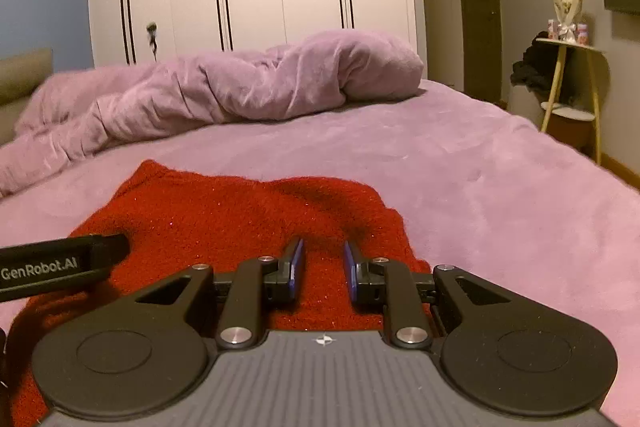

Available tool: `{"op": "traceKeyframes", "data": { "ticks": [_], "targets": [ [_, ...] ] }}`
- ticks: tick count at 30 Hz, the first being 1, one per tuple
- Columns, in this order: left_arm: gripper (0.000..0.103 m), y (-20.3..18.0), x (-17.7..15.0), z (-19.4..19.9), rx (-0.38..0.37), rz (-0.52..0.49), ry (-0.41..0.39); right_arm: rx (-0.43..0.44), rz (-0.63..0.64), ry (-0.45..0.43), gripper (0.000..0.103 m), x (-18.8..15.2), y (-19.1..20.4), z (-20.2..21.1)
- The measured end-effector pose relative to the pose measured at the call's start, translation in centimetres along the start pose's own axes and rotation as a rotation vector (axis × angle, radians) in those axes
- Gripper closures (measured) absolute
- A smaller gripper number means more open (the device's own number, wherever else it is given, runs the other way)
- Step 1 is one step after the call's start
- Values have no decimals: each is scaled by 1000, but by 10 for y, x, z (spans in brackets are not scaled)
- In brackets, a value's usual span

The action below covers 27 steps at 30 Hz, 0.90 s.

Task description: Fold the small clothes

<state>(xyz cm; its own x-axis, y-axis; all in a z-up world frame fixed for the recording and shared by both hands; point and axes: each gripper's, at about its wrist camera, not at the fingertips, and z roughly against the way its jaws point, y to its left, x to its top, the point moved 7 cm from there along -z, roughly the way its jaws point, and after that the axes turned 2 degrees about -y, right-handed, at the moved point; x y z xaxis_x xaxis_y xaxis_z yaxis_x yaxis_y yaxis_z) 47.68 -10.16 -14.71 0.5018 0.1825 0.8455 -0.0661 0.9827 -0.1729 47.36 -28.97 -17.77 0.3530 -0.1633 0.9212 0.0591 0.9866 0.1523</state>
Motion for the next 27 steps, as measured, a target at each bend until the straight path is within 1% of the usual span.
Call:
{"op": "traceKeyframes", "data": {
  "ticks": [3, 4, 6, 8, 9, 10, 11, 12, 13, 14, 15, 16, 18, 19, 20, 21, 22, 24, 25, 26, 27],
  "targets": [
    [0, 2, 3, 1, -11, 13, 24, -13, 23, 9, 83, 3, 4, 1],
    [0, 5, 5, 3, -20, 26, 37, -22, 40, 15, 82, 5, 7, 3],
    [0, 15, 9, 12, -66, 96, 92, -25, 74, 46, 81, 10, 15, 9],
    [0, 30, 10, 21, -112, 149, 152, 10, 61, 86, 79, 20, 17, 24],
    [0, 39, 10, 29, -134, 154, 174, 36, 41, 97, 69, 24, 16, 34],
    [0, 49, 10, 39, -157, 147, 196, 61, 27, 100, 54, 25, 15, 47],
    [0, 58, 8, 47, -178, 142, 206, 79, 27, 98, 48, 24, 14, 61],
    [0, 66, 5, 52, -193, 146, 221, 87, 45, 102, 39, 20, 13, 74],
    [0, 73, 0, 58, -213, 153, 258, 85, 66, 115, 34, 15, 11, 82],
    [0, 77, -5, 61, -247, 163, 289, 85, 74, 141, 32, 7, 5, 88],
    [0, 80, -8, 63, -290, 186, 319, 95, 55, 170, 29, 0, -3, 92],
    [0, 82, -11, 62, -333, 215, 352, 110, 9, 198, 27, -5, -14, 93],
    [0, 80, -15, 55, -396, 274, 408, 143, -164, 259, 23, -11, -40, 89],
    [0, 76, -17, 51, -422, 286, 425, 193, -280, 305, 22, -13, -51, 83],
    [0, 72, -18, 45, -455, 299, 443, 239, -366, 343, 22, -16, -58, 75],
    [0, 68, -18, 41, -474, 312, 454, 260, -434, 368, 22, -18, -64, 68],
    [0, 64, -18, 35, -499, 339, 461, 282, -477, 385, 22, -20, -67, 61],
    [1, 59, -19, 23, -522, 373, 475, 345, -536, 416, 24, -24, -68, 47],
    [7, 58, -20, 17, -536, 399, 482, 364, -564, 423, 24, -25, -68, 41],
    [18, 57, -22, 12, -550, 429, 489, 388, -583, 429, 25, -28, -67, 36],
    [19, 56, -23, 6, -569, 469, 501, 407, -599, 431, 29, -29, -66, 32]
  ]
}}
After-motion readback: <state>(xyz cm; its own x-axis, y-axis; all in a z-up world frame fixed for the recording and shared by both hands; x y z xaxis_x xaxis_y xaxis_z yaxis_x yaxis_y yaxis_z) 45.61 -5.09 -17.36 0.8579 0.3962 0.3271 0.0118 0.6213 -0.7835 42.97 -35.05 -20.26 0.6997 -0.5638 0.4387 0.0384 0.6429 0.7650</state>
